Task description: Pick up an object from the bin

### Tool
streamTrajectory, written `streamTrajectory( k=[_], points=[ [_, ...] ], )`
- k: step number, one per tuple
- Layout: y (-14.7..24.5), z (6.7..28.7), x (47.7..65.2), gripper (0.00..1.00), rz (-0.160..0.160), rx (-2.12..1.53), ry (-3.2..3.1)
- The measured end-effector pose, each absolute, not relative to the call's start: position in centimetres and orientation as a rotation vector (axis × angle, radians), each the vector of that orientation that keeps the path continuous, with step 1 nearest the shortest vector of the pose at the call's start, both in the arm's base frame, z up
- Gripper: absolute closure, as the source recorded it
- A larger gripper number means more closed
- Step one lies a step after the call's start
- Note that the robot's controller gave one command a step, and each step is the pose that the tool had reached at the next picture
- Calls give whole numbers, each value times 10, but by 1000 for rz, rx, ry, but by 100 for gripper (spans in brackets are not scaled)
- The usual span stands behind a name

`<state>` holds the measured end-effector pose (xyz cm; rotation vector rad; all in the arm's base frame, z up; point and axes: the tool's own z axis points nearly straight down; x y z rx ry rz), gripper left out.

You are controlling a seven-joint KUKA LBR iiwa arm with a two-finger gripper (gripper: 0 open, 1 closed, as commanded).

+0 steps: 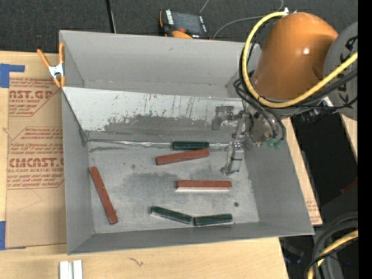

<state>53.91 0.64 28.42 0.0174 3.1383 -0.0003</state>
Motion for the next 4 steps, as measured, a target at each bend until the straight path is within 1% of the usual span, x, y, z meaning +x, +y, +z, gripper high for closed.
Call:
streamTrajectory(
  k=[1, 2, 3, 4],
  points=[
    [-7, 109, 513, 0, 1, -218, 3142],
    [-36, 67, 544, 0, 0, -275, 3129],
    [-35, 70, 544, 100, 0, -278, 3128],
    [-110, 301, 559, 100, -8, -433, 3100]
  ],
)
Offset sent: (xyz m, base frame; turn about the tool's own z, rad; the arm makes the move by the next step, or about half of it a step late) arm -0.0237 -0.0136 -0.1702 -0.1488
